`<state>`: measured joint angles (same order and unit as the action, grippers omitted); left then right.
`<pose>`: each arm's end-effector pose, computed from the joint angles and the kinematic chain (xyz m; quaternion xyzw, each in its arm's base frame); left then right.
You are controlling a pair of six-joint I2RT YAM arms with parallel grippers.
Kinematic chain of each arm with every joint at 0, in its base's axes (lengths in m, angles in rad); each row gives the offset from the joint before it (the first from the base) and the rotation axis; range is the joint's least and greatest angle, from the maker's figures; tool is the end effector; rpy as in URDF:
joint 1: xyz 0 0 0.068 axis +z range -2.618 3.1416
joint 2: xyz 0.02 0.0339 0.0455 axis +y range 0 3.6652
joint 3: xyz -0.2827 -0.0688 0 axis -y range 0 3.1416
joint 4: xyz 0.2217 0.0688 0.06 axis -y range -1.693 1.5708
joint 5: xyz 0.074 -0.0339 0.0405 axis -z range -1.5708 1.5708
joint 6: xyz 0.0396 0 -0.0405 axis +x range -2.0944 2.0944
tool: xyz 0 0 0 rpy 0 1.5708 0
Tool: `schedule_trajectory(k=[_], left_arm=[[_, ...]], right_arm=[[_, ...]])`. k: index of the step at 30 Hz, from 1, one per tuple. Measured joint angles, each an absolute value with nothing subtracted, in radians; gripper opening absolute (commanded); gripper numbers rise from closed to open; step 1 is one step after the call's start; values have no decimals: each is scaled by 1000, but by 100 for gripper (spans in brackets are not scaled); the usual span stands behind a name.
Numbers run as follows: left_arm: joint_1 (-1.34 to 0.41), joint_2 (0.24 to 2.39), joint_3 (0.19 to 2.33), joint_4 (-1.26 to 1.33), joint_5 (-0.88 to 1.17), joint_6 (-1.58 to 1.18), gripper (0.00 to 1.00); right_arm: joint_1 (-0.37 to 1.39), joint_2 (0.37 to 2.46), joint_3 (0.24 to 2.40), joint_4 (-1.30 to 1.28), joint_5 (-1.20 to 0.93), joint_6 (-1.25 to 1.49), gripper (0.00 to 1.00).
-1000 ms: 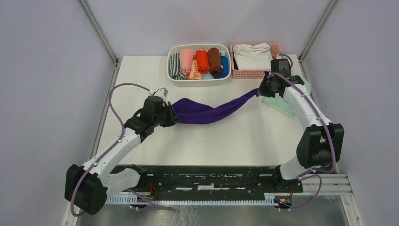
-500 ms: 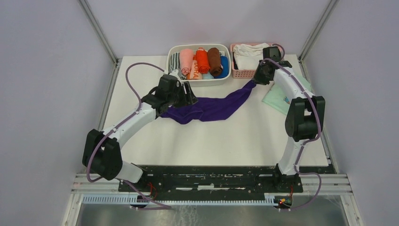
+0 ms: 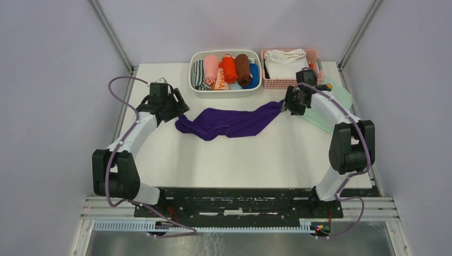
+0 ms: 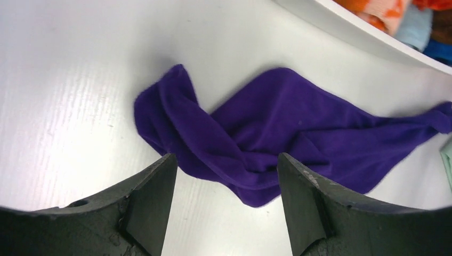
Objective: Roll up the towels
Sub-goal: Pick up the towel at the center of the board.
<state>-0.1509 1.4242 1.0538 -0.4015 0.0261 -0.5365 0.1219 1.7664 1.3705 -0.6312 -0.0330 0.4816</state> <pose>0.2851 -0.0444 0.2896 -0.1715 0.9051 -0.1424 0.3621 0.3585 0.0452 0.2635 0.1679 0.9484 0.0950 0.2516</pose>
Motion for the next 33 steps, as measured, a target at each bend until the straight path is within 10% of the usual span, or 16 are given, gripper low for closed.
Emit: schedule_trajectory(k=[23, 30, 33], left_arm=[[-12, 1895, 1299, -424, 90, -482, 45], [-12, 1930, 1299, -432, 111, -477, 5], [-12, 1923, 1299, -439, 120, -475, 3]], right_arm=[[189, 1583, 1049, -490, -157, 474, 63], [189, 1583, 1048, -478, -157, 474, 63], [189, 1583, 1048, -478, -155, 474, 63]])
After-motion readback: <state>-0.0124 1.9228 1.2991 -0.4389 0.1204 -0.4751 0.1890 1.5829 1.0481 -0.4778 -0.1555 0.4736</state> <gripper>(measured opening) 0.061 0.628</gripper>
